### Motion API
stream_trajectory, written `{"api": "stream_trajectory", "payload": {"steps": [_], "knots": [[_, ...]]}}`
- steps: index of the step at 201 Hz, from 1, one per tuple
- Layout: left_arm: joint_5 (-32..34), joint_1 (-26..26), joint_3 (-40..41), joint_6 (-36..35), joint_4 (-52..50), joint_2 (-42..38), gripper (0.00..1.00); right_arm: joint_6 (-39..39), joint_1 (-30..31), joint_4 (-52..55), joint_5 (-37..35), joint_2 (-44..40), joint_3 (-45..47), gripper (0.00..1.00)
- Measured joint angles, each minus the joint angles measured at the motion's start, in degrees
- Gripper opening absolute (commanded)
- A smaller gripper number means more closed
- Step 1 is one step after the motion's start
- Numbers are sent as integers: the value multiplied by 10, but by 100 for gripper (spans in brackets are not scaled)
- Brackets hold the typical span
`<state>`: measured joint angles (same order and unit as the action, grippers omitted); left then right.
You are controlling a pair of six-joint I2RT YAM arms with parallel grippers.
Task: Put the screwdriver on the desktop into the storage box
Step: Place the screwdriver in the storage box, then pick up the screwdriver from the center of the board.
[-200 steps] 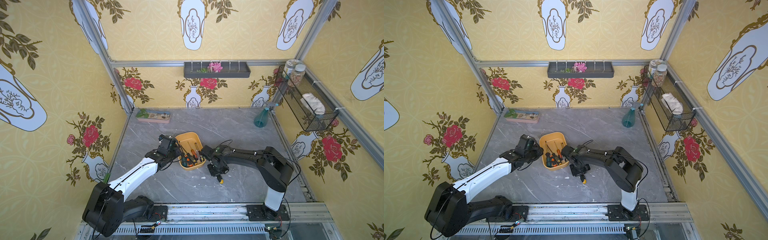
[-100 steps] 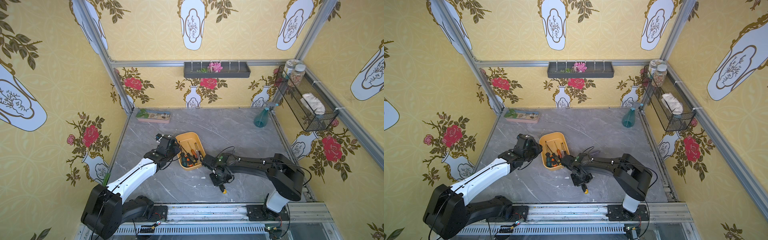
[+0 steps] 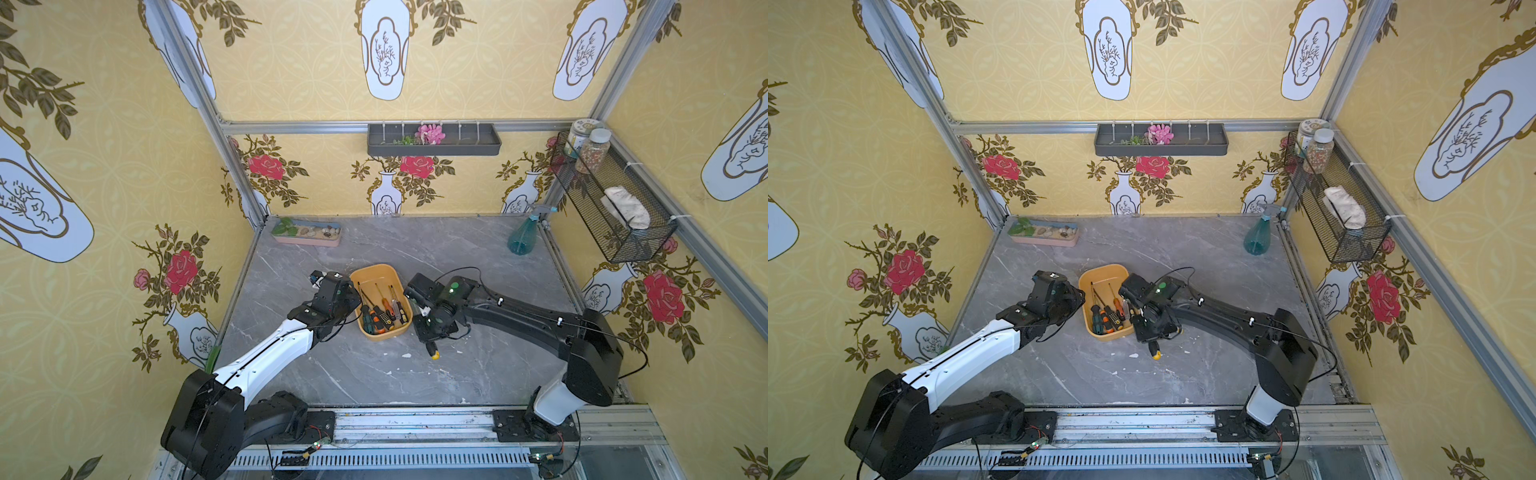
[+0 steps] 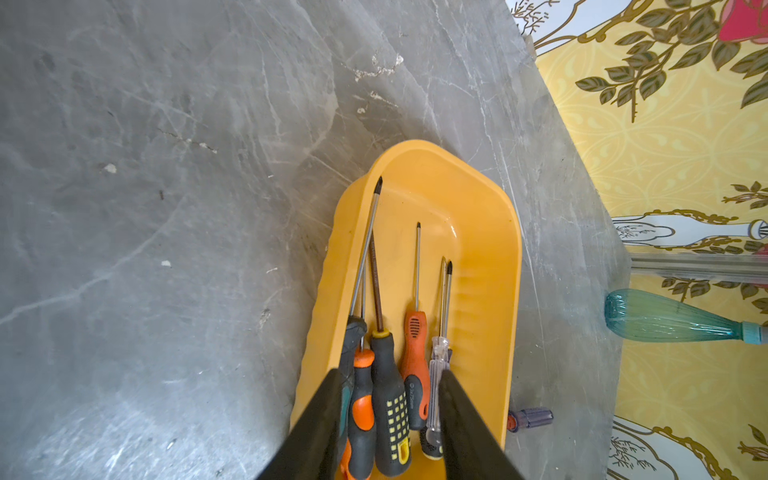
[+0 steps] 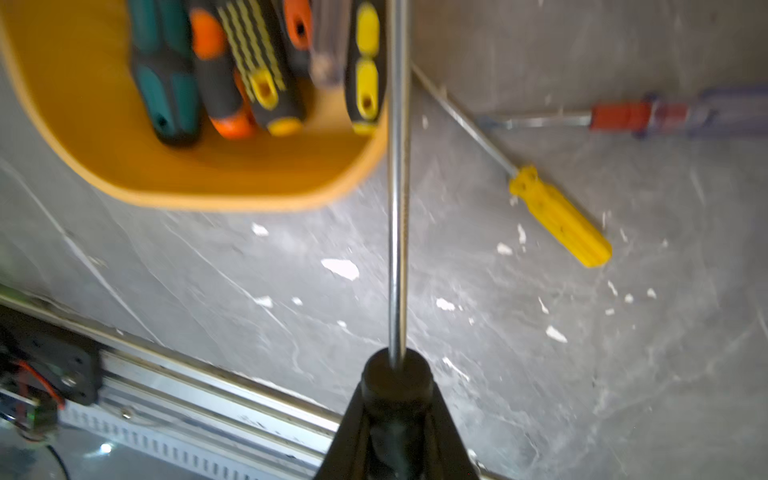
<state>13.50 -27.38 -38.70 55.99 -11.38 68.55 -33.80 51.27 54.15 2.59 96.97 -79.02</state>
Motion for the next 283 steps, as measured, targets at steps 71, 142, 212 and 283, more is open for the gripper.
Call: {"api": "stream_trajectory", "payload": {"steps": [71, 142, 212, 283], "knots": [[-45, 28, 40, 0, 9, -19, 44, 17, -8, -21, 31, 226, -268, 8], [-94, 41, 52, 0, 30, -2, 46, 10, -13, -37, 60, 334, -327, 16], [-121, 45, 51, -1, 54, 36, 44, 6, -22, -49, 69, 323, -323, 49], [-122, 45, 22, -33, 53, 88, 30, 57, -106, -102, 33, 106, -105, 59]]}}
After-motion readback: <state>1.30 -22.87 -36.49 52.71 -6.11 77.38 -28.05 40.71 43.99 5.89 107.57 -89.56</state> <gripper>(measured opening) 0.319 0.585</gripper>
